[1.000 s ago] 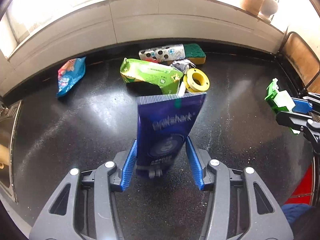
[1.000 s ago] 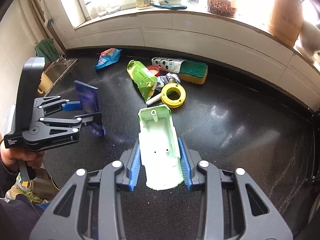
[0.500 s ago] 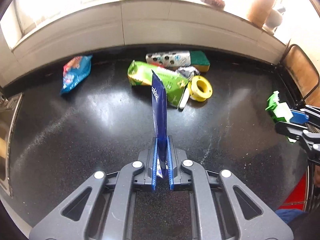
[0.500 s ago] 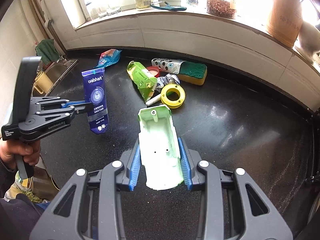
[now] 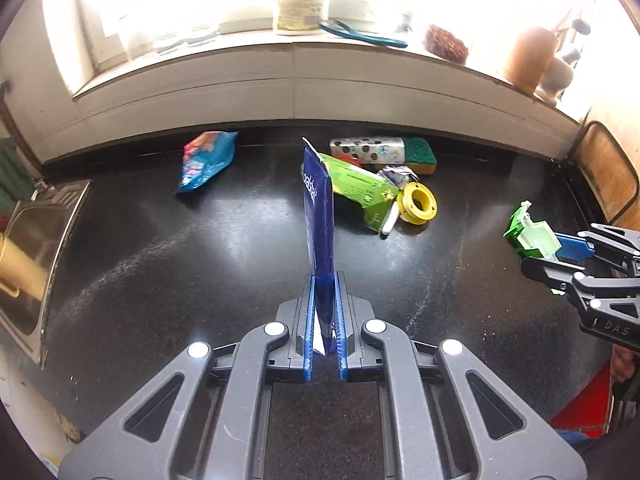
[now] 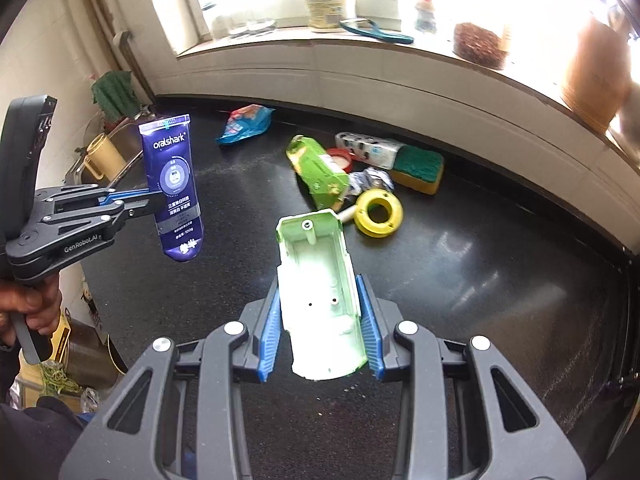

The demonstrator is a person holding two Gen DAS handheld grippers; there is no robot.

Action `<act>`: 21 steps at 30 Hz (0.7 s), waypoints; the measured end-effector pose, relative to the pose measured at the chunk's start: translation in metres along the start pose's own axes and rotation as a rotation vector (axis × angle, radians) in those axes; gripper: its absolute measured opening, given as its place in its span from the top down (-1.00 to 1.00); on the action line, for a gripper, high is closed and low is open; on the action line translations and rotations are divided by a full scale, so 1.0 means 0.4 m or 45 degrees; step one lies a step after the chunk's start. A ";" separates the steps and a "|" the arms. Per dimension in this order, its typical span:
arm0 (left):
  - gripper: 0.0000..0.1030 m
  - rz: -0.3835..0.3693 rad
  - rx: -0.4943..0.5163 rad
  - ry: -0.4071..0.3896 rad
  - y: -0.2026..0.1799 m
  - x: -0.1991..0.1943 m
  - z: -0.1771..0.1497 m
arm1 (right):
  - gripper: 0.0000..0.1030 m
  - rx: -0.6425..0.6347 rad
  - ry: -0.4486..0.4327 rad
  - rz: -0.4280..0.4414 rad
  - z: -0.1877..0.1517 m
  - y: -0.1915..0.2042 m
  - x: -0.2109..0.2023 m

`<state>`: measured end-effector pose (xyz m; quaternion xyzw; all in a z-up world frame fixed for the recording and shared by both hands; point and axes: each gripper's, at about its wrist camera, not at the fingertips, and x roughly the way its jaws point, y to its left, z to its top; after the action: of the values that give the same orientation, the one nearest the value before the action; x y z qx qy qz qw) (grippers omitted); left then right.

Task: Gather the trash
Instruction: 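Carry toothpaste tube and tray to the bin and open both tools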

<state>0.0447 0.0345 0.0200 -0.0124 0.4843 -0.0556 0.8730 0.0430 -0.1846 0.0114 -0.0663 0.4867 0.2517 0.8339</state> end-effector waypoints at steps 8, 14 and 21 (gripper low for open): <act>0.84 0.155 -0.206 -0.063 0.150 -0.141 -0.141 | 0.30 -0.255 0.021 0.189 0.072 0.239 0.062; 0.84 0.322 -0.476 -0.037 0.321 -0.244 -0.366 | 0.30 -0.508 0.104 0.426 0.085 0.526 0.149; 0.84 0.436 -0.867 0.062 0.521 -0.269 -0.710 | 0.30 -0.713 0.332 0.709 0.025 0.908 0.284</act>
<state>-0.2347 0.2623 -0.0554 -0.2195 0.4906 0.2549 0.8038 -0.0797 0.1734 -0.0304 -0.1878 0.5005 0.5797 0.6150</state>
